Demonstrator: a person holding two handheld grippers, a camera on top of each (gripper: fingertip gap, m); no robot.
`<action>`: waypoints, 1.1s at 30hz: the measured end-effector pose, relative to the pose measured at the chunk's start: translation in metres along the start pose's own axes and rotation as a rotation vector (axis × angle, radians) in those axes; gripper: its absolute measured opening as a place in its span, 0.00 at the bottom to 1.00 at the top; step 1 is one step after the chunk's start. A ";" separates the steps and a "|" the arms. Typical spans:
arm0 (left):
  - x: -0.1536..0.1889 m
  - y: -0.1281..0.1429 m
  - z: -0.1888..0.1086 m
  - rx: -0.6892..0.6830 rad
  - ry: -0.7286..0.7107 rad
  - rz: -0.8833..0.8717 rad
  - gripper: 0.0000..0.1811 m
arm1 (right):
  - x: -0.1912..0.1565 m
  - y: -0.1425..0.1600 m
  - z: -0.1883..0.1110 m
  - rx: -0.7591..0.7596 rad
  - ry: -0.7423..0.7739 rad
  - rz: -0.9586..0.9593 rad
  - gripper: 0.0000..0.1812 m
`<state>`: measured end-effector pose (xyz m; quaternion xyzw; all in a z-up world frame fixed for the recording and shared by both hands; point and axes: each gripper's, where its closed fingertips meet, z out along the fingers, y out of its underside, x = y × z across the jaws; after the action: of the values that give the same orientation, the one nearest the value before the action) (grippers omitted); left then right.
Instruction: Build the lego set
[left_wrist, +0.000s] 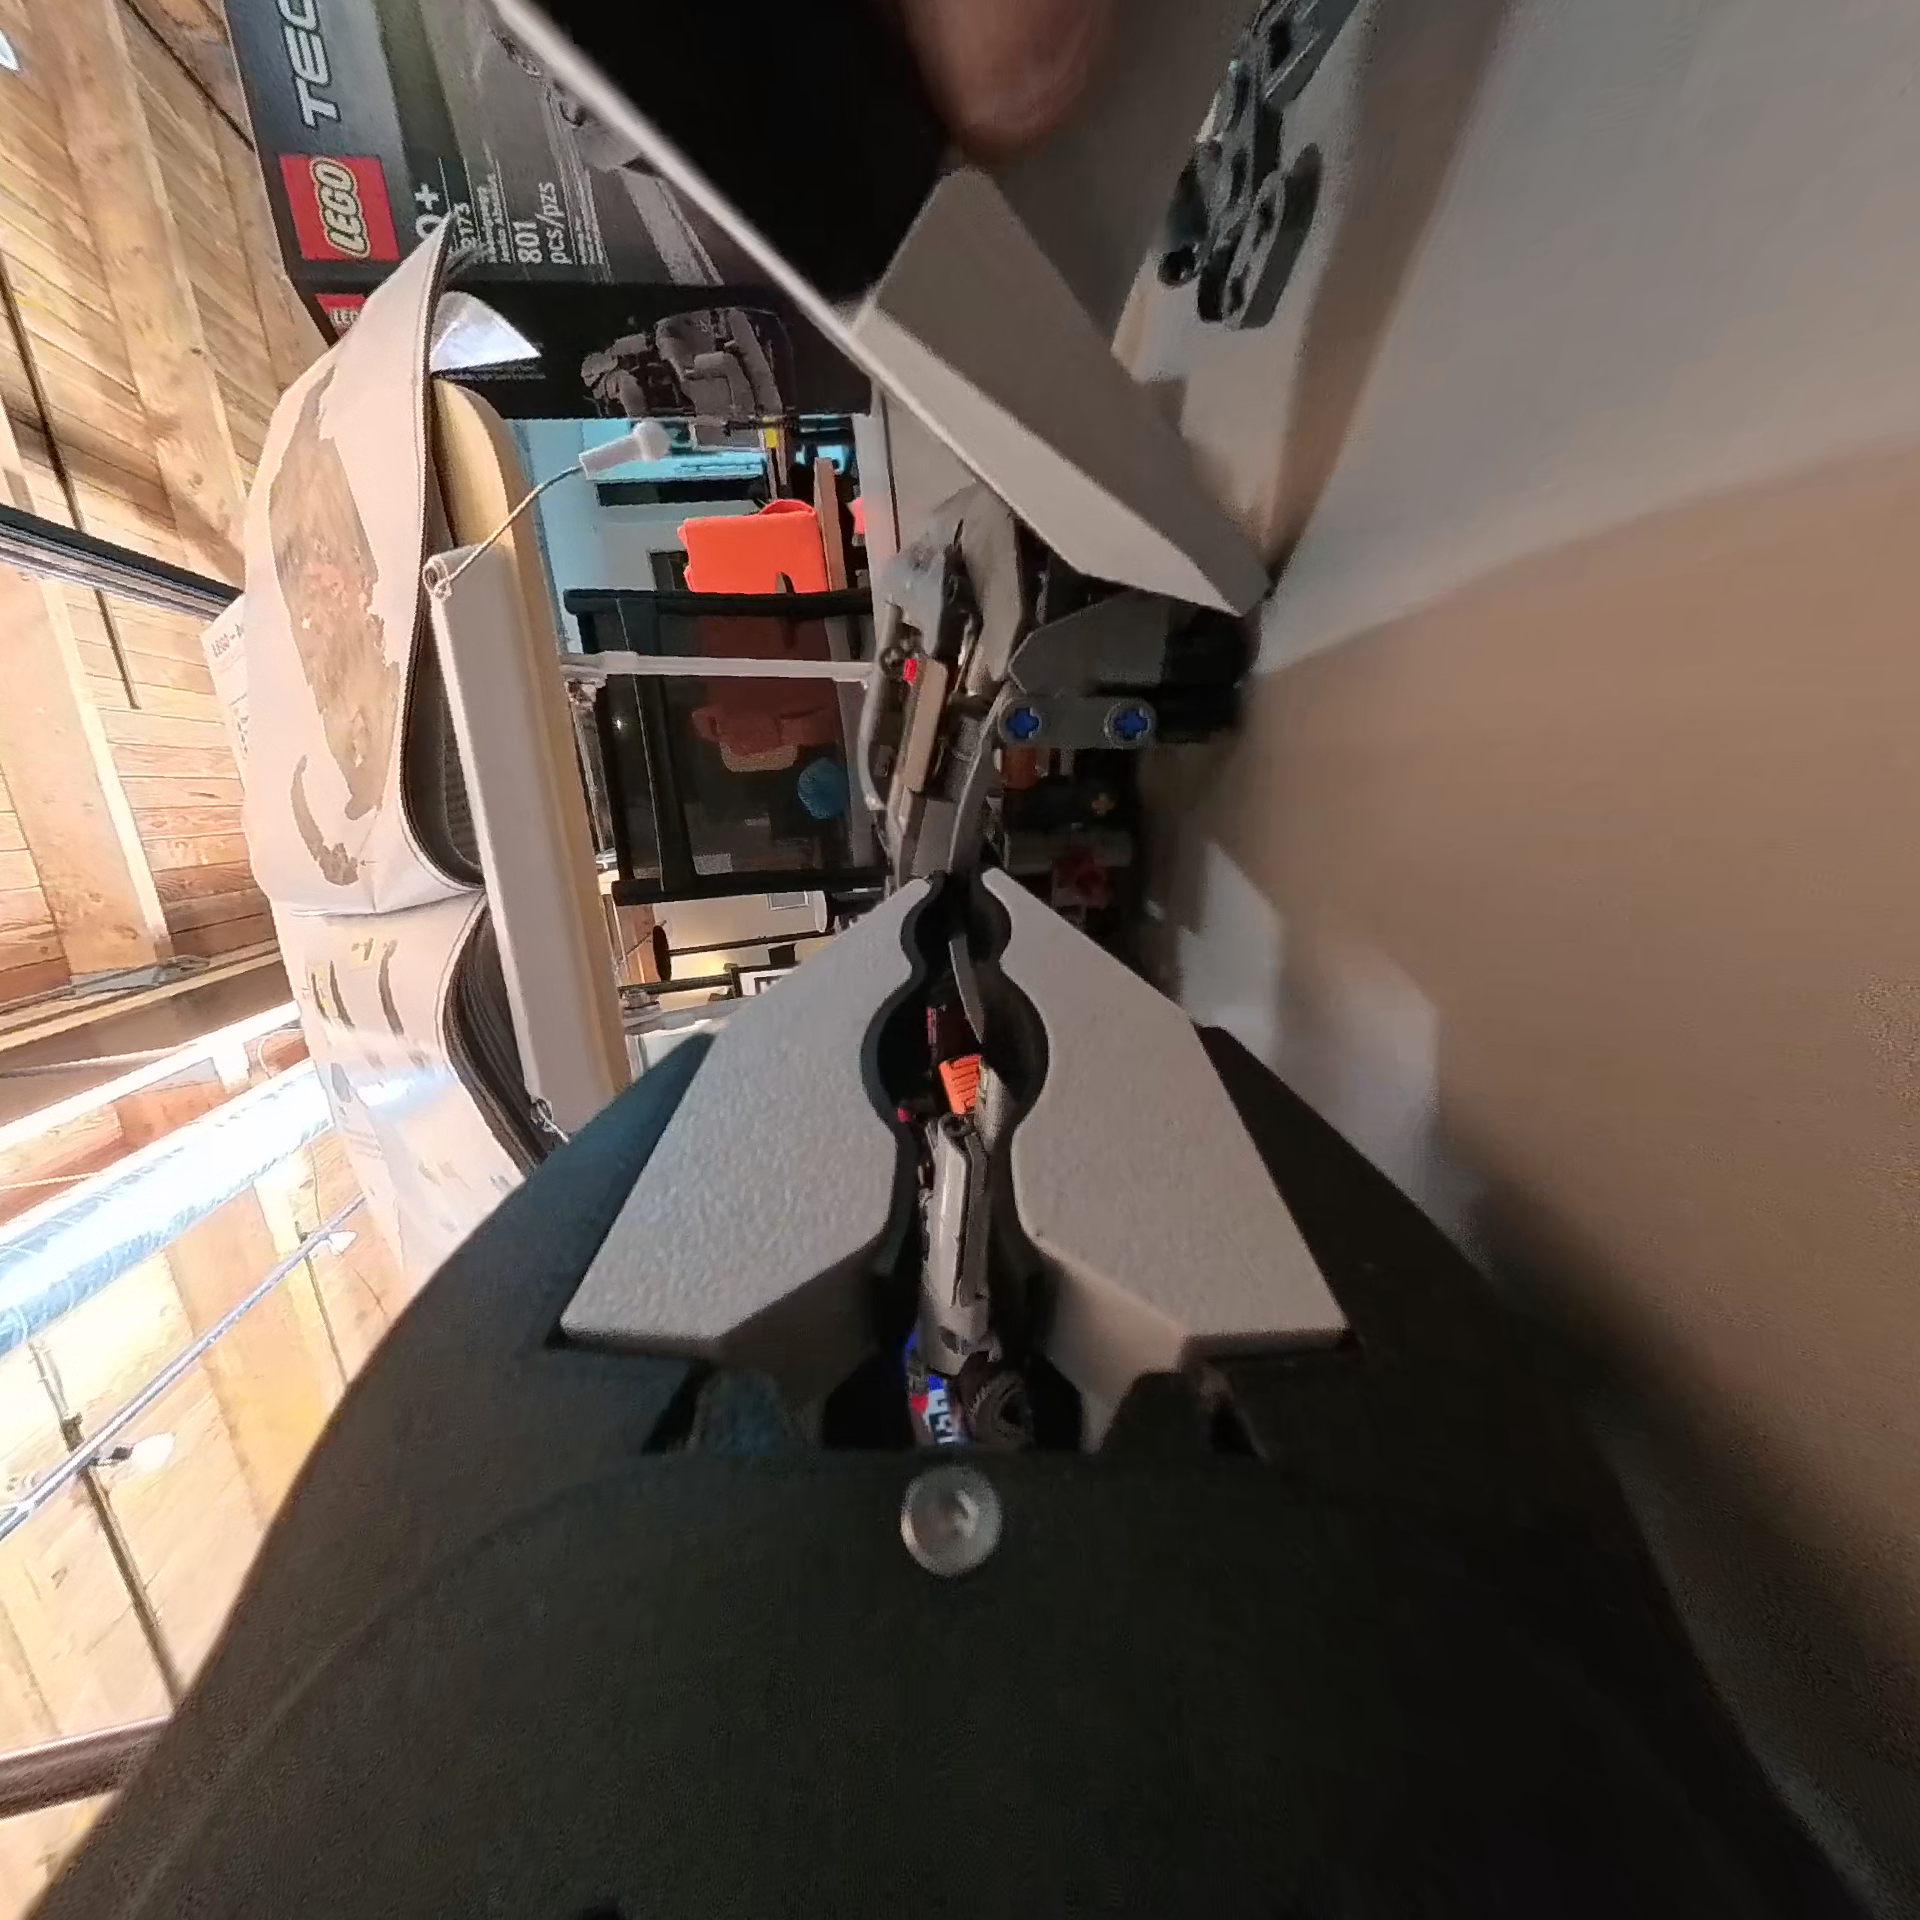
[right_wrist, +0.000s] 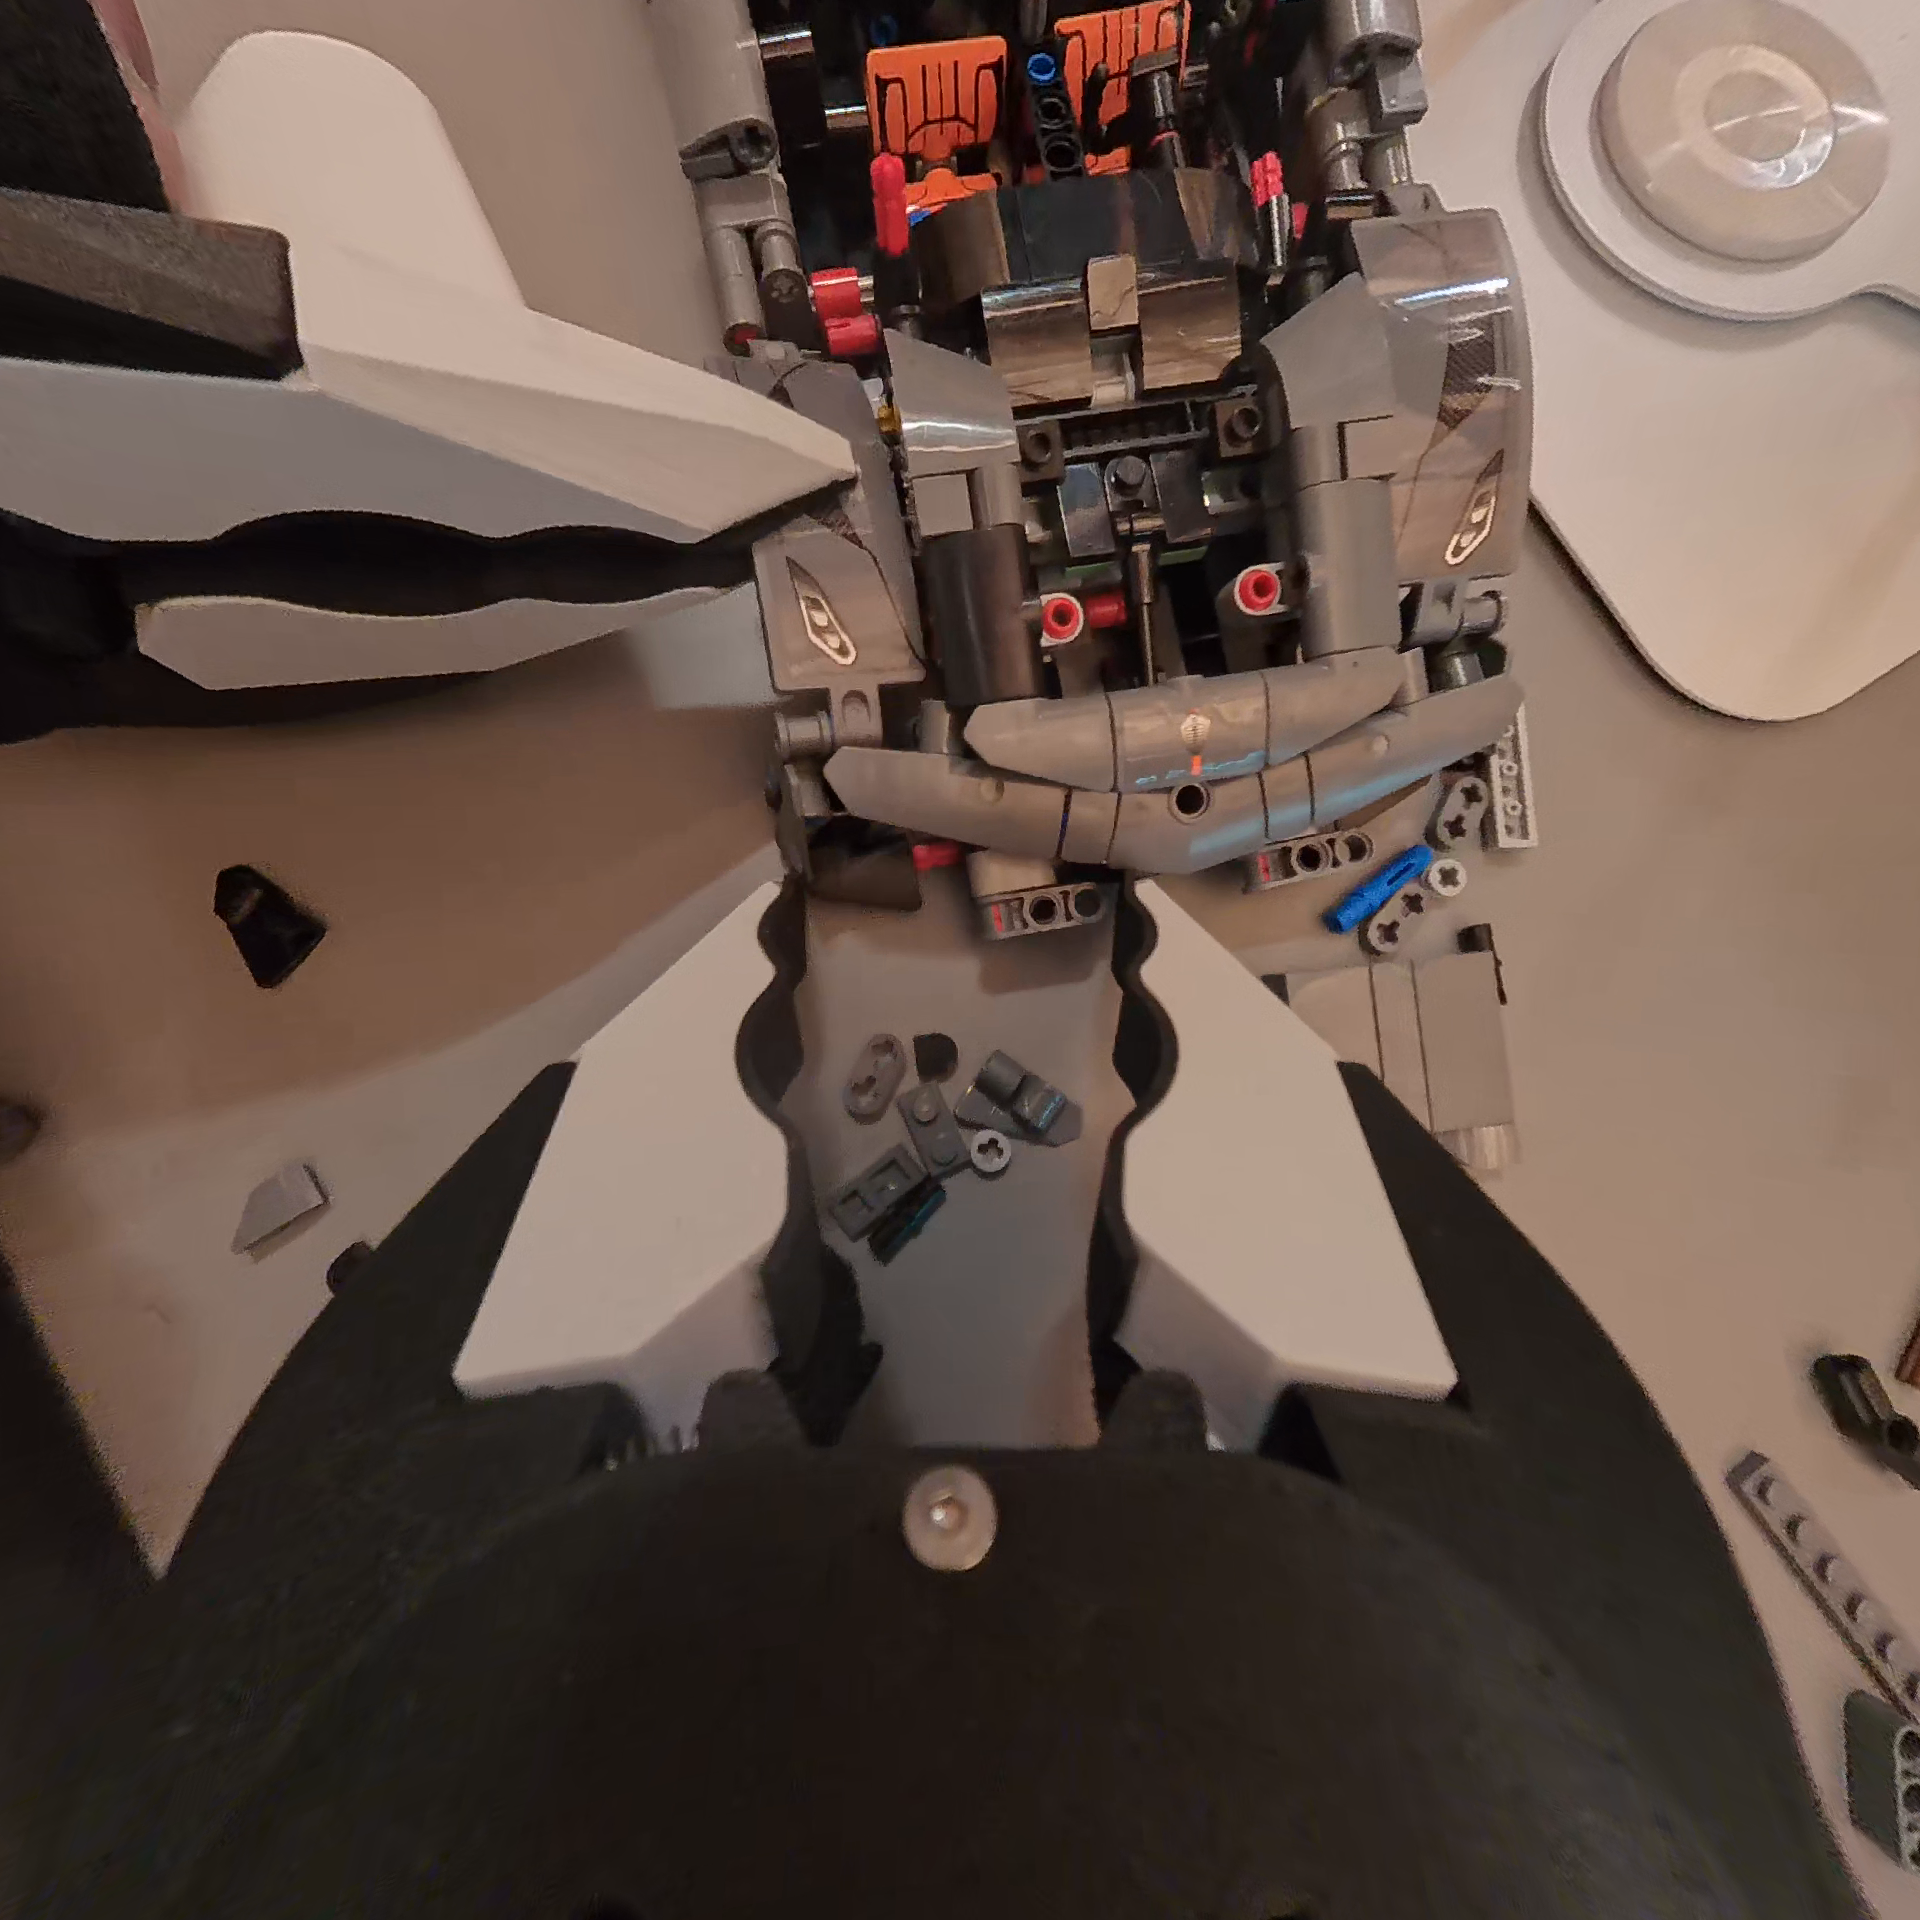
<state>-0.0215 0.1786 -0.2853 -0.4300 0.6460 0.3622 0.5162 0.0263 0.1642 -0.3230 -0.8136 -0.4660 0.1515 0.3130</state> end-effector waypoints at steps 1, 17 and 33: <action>0.000 0.000 0.000 -0.002 -0.003 0.004 0.00 | 0.000 -0.001 0.000 0.000 0.000 -0.003 0.31; 0.006 -0.001 0.000 0.013 0.034 0.014 0.04 | 0.001 -0.002 0.002 -0.002 -0.014 -0.017 0.27; 0.005 0.048 0.002 -0.083 0.590 -0.396 0.38 | 0.002 -0.005 0.004 0.006 -0.017 -0.012 0.28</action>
<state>-0.0657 0.1976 -0.2892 -0.6535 0.6562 0.1414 0.3499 0.0222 0.1695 -0.3229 -0.8086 -0.4729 0.1581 0.3125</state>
